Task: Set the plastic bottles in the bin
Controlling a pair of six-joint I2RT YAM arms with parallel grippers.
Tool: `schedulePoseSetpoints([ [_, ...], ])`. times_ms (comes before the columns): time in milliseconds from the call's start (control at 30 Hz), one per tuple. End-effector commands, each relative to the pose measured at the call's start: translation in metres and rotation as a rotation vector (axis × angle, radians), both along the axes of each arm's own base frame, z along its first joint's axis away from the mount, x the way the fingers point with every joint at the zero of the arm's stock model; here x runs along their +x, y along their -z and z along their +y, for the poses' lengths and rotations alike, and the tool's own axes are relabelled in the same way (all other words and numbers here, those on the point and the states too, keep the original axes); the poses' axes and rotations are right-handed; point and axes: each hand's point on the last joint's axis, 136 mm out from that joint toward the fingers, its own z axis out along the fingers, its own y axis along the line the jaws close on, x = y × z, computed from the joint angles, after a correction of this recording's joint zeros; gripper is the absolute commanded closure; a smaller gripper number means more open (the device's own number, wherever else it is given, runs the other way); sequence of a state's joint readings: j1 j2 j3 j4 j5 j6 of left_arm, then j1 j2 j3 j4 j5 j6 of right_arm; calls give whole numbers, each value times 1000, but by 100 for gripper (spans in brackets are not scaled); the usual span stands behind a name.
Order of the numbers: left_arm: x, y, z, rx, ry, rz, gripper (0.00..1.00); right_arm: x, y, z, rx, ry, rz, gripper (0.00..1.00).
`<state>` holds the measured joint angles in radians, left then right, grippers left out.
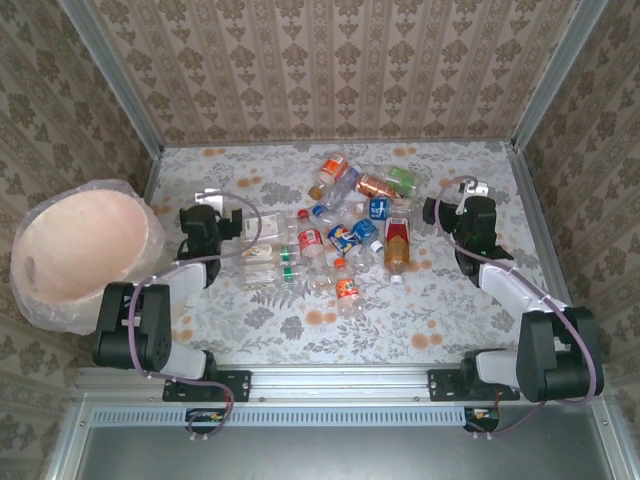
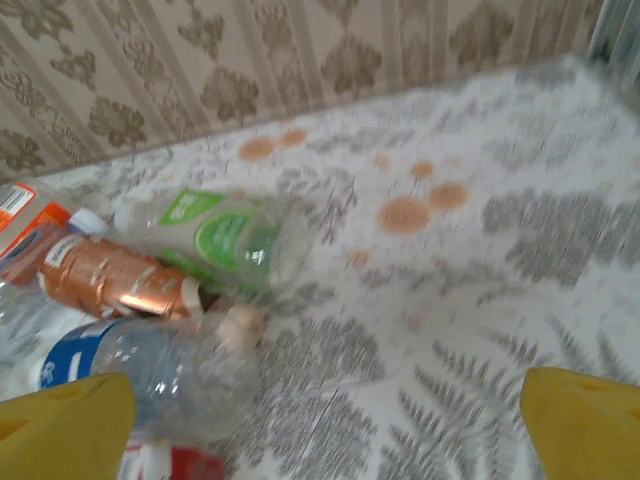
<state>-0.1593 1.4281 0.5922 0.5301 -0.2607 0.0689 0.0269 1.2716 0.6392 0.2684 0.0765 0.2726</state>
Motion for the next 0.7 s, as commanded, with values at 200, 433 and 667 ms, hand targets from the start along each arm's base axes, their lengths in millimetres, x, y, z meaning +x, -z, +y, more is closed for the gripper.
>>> schedulePoseSetpoints([
  [200, -13, -5, 8, -30, -116, 90, 0, -36, 51, 74, 395, -149, 354, 0],
  [433, -10, -25, -2, -212, -148, 114, 0, -54, 77, 98, 212, -150, 495, 0],
  [667, -9, -44, -16, -378, -130, 80, 0, -71, 108, 115, 133, -171, 605, 5],
])
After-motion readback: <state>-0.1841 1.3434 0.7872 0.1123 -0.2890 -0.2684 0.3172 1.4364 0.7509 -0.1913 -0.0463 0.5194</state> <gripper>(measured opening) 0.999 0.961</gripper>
